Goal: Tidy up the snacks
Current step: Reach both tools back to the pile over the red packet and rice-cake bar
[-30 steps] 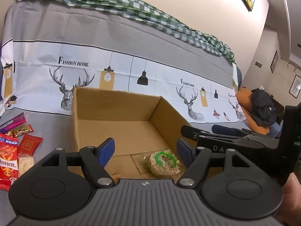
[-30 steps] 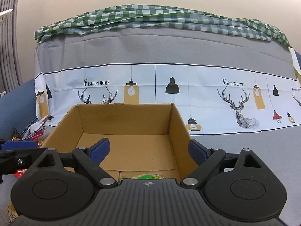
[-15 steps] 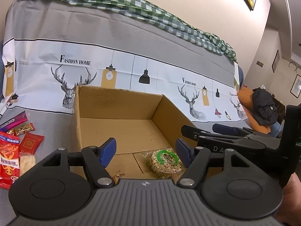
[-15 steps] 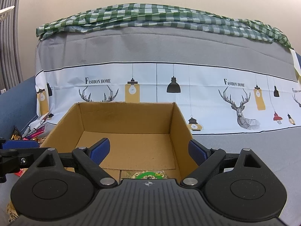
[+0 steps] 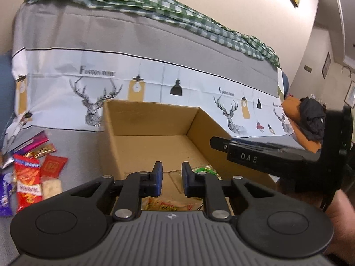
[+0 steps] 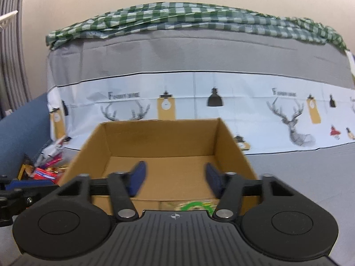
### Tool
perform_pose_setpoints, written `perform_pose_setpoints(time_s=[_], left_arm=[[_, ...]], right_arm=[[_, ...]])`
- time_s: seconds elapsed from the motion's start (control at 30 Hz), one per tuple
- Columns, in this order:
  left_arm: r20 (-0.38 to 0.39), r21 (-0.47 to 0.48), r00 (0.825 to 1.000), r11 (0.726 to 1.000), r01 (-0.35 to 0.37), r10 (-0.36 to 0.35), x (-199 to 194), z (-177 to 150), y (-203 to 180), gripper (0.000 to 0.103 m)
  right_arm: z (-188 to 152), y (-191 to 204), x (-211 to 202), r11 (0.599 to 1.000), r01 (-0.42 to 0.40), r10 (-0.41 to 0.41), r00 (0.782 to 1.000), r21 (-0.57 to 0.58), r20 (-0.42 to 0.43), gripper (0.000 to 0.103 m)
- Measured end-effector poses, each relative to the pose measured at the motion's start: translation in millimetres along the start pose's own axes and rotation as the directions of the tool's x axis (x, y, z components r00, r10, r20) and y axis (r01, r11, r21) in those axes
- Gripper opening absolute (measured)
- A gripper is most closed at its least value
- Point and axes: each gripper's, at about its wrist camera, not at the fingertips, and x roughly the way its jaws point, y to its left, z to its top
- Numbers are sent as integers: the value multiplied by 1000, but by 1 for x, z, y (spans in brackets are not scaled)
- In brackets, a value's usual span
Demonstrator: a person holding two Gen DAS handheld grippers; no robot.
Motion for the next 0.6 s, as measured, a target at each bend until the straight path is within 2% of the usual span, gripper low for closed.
perform_pose_setpoints(time_s=[0.03,0.17,0.23,0.37,0.43,0.47,0.53,0.6], left_arm=[[-3,6,1000,1000,-10,10,-5,3,5,20],[3,83,994,991,-105,105,-26,22,32,20],[8,77,988,985,-153,153,-30,28,51,20],[18,-19,977,977,-210,211,-30,13,105,20],[-92,-55,954,955,-291,286,-18,5,128,16],[-101,-81,945,944,-318,310,-18,5,136,16],[-87,-157,954,941,-299,288,-22,7,152,16],[-102,-187,954,937,-296,281,-21,6,162,16]], right_arm=[[0,5,0,1000,-14,14,1000,5,-1,40],[-3,33,-5,997,-73,74,997,-9,14,40],[-3,50,-11,993,-115,116,993,-35,31,40],[-6,87,-21,976,-191,198,978,-101,61,40],[-9,106,-22,962,-231,242,968,-144,61,40],[-11,115,-22,955,-247,259,964,-164,57,40],[-17,135,-22,937,-283,297,954,-205,39,40],[-24,154,-23,917,-317,330,944,-242,18,40]])
